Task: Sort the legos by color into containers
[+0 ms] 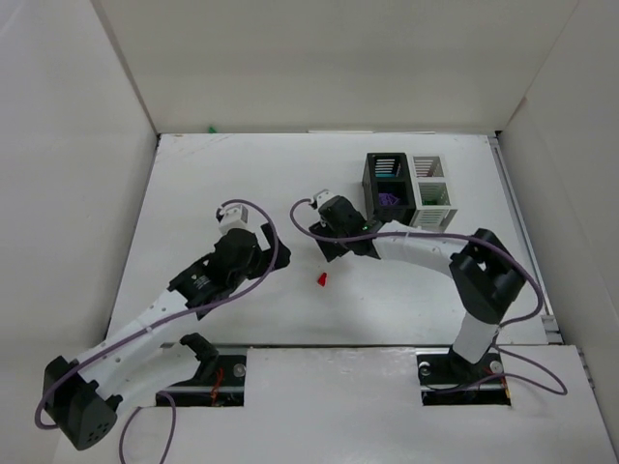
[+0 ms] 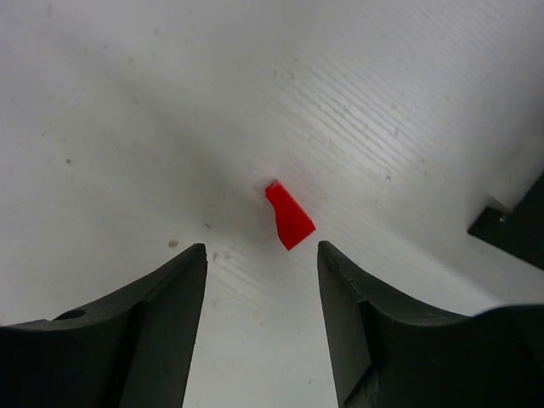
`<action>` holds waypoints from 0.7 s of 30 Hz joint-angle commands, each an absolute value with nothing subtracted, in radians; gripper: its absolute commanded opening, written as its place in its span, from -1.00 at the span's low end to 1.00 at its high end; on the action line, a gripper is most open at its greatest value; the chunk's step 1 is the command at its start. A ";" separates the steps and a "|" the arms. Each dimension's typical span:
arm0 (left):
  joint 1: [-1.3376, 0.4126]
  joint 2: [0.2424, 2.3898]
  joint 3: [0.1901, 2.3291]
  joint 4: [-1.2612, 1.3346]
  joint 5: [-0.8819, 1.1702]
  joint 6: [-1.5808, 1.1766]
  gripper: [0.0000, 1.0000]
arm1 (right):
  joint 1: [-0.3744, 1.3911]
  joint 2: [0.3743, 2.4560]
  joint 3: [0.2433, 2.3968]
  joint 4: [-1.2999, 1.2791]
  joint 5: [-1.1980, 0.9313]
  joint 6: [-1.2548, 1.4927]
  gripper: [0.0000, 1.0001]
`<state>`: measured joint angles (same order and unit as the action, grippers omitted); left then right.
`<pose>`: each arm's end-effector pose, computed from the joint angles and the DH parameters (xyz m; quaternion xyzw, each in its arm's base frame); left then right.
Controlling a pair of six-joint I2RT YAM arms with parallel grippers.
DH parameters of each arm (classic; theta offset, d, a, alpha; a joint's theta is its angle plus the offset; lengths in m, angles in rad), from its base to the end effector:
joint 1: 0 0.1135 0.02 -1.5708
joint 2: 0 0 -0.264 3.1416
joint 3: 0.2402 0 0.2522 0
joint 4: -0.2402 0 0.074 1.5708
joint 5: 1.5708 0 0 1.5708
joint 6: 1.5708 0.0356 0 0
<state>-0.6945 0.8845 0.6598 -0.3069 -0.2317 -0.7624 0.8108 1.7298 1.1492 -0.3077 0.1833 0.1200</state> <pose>0.1578 -0.1208 0.2666 -0.0866 0.8598 -0.2535 0.4348 0.2584 0.2625 0.2054 -0.2889 0.8933 0.0725 0.3365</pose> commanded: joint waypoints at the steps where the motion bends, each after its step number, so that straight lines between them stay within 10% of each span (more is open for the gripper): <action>1: -0.701 0.811 0.652 -0.319 -0.224 -0.834 0.98 | 0.810 1.776 1.227 -0.230 0.218 0.075 0.20; 21: -0.701 0.842 0.673 -0.367 -0.244 -0.815 0.98 | 0.756 1.902 1.223 -0.192 0.193 0.133 0.05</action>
